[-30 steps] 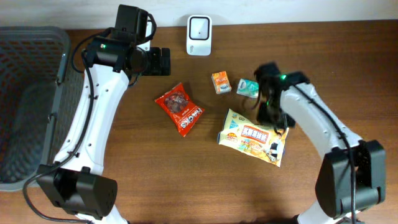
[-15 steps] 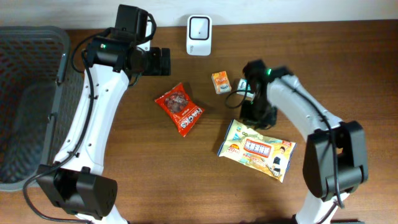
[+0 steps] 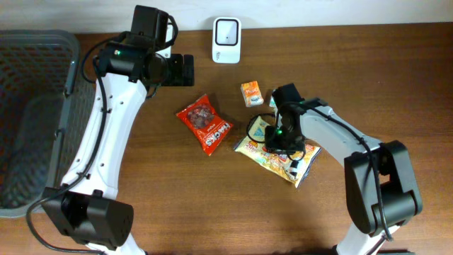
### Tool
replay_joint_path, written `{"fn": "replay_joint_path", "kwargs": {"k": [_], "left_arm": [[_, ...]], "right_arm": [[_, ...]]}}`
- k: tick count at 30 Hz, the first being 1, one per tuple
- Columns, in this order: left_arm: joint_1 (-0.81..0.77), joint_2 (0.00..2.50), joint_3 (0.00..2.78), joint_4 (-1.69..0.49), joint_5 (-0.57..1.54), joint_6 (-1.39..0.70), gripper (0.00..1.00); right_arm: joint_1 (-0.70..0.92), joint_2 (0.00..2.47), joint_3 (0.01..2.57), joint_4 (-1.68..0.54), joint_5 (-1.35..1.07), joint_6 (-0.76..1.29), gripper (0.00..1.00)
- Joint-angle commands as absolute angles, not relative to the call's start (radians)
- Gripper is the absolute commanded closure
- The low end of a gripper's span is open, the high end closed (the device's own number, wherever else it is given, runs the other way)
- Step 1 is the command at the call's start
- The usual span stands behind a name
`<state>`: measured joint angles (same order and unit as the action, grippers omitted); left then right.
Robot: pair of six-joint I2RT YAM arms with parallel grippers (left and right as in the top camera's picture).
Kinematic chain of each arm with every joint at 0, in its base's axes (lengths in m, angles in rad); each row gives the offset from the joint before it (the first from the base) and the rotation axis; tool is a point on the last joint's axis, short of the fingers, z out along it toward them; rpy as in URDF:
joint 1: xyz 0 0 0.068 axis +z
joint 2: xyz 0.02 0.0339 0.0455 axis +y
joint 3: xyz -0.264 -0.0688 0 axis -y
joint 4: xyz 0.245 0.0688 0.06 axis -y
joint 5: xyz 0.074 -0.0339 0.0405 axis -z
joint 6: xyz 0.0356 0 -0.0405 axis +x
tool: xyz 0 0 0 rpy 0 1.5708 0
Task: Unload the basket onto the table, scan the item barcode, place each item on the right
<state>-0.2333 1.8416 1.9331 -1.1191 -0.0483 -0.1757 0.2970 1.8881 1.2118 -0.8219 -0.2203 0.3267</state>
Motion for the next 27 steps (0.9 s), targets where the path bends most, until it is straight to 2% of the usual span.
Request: {"fn": "replay_joint_path", "kwargs": {"k": [1, 3, 5, 9, 10, 12, 15, 16, 17, 18, 19, 22, 27], "left_arm": [[-0.234, 1.84, 1.934, -1.121, -0.041, -0.17, 0.01], [-0.234, 1.84, 1.934, -1.12, -0.041, -0.17, 0.01], [-0.234, 1.84, 1.934, -1.121, -0.041, -0.17, 0.01], [-0.236, 1.84, 1.934, -1.12, -0.041, -0.17, 0.01], [-0.235, 1.84, 1.934, -1.121, -0.041, -0.17, 0.01], [-0.235, 1.84, 1.934, -1.121, -0.041, -0.17, 0.01], [-0.235, 1.84, 1.934, -1.121, -0.041, -0.17, 0.01], [-0.236, 1.84, 1.934, -1.121, -0.041, -0.17, 0.01], [-0.236, 1.84, 1.934, -1.121, -0.041, -0.17, 0.01], [-0.236, 1.84, 1.934, -1.121, -0.041, -0.17, 0.01], [-0.235, 1.84, 1.934, -1.121, -0.041, -0.17, 0.01], [-0.234, 1.84, 1.934, -1.121, -0.041, -0.17, 0.01], [-0.234, 1.84, 1.934, -1.121, -0.041, -0.17, 0.01]], "right_arm": [[0.242, 1.919, 1.429, -1.065, -0.096, 0.24, 0.71], [0.234, 1.919, 1.487, -1.211, -0.097, 0.241, 0.67], [0.235, 1.92, 1.42, -1.248, -0.096, 0.243, 0.63], [0.234, 1.92, 1.187, -1.071, -0.094, 0.244, 0.59], [0.234, 1.92, 1.144, -1.009, -0.093, 0.258, 0.52], [0.234, 1.917, 1.198, -1.052, -0.093, 0.305, 0.52], [0.234, 1.917, 1.503, -1.265, 0.064, 0.291, 0.46], [0.234, 1.917, 1.59, -1.269, 0.064, 0.185, 0.45], [0.234, 1.917, 1.612, -1.247, 0.064, 0.128, 0.28], [0.231, 1.919, 1.61, -1.186, 0.062, 0.081, 0.04], [0.227, 1.928, 1.591, -1.137, 0.052, 0.038, 0.01], [0.219, 1.945, 1.487, -1.071, -0.215, -0.172, 0.01], [0.193, 1.956, 1.262, -0.974, -0.233, -0.213, 0.0]]}}
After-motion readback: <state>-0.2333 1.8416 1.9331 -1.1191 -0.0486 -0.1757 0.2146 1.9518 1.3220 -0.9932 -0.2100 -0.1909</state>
